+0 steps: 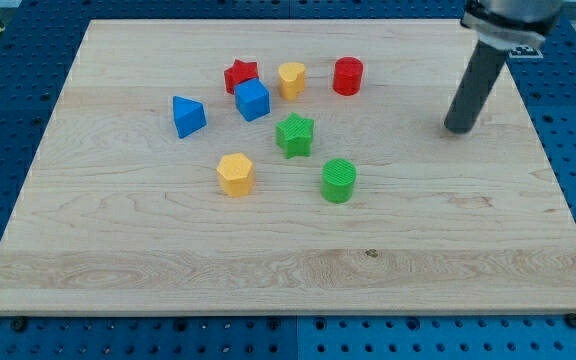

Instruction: Push red circle closer to the green star

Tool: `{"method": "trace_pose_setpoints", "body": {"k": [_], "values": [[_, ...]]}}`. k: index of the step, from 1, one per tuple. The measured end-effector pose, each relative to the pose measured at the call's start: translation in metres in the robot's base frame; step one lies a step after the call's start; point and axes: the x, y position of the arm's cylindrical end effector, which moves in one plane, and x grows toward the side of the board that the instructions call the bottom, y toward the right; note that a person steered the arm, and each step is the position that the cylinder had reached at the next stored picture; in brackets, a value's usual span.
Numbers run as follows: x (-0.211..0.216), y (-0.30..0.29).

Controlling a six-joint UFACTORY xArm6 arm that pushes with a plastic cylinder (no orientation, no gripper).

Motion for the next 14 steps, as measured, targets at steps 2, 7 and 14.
{"method": "trace_pose_setpoints", "body": {"k": [2, 7, 14], "values": [[-0.094, -0.075], [-0.039, -0.113], [0.008, -0.173]]}}
